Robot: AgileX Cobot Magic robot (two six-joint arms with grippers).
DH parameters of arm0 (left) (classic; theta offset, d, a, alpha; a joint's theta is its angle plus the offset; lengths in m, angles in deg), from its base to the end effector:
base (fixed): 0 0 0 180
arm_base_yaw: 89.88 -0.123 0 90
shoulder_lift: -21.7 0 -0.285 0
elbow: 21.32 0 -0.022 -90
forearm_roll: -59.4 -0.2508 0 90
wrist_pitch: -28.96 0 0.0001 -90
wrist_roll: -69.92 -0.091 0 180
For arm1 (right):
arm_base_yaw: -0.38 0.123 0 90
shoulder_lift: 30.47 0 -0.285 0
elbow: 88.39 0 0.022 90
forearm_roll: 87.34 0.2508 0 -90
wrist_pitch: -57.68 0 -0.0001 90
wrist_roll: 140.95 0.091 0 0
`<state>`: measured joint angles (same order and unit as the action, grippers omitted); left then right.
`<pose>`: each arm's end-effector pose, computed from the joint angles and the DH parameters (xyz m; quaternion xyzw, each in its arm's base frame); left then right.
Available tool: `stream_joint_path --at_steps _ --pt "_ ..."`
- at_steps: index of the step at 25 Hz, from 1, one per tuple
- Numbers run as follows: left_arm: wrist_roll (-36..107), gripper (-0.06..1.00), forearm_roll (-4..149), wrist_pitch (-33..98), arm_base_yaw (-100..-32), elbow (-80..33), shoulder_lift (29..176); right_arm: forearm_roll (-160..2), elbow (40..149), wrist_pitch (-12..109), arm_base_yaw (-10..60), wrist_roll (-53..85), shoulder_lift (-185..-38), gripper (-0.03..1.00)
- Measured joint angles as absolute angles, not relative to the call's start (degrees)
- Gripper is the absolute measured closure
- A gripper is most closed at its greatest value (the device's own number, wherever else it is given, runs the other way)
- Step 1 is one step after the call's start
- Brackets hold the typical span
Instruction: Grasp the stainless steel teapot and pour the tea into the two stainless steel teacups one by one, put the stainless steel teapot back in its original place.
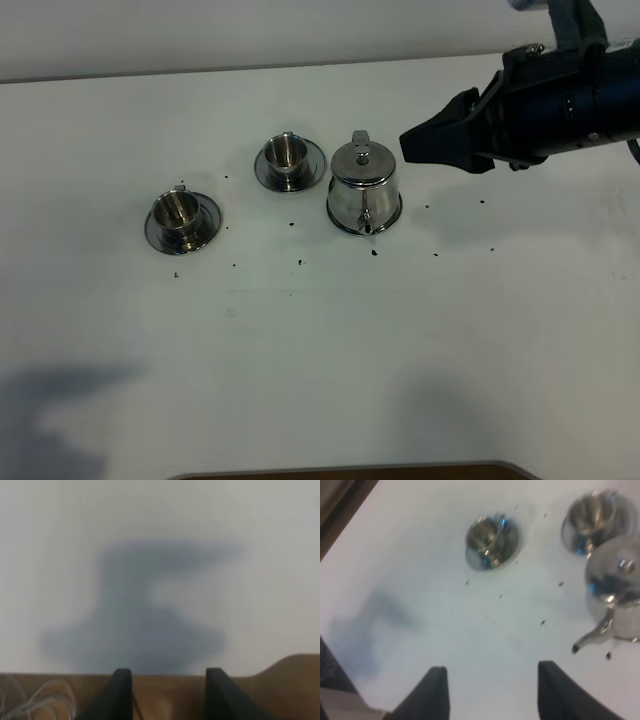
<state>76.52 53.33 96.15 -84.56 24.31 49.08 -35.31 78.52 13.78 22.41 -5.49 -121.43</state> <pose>0.0390 0.0053 0.2789 -0.0078 0.9389 0.0173 0.3436 0.2664 0.1615 0.3148 -0.2903 0.8427 0.3238 0.3174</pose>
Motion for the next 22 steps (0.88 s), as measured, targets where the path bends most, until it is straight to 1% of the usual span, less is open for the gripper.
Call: stream_joint_path --at_steps 3,9,14,22 --pt "76.32 0.55 53.33 94.37 -84.56 27.33 43.87 -36.27 80.12 13.78 22.41 -4.76 -121.43 0.56" --pt "75.3 0.55 55.72 89.67 -84.56 28.79 38.17 -37.1 80.18 14.23 22.41 -4.64 -121.43 0.56" --pt "71.36 0.55 58.3 89.72 -84.56 29.76 37.74 -37.16 80.18 14.6 22.41 -4.54 -121.43 0.56" --pt "70.51 0.55 58.9 89.67 -84.56 29.76 37.48 -37.33 82.58 17.15 22.41 -4.41 -121.43 0.56"
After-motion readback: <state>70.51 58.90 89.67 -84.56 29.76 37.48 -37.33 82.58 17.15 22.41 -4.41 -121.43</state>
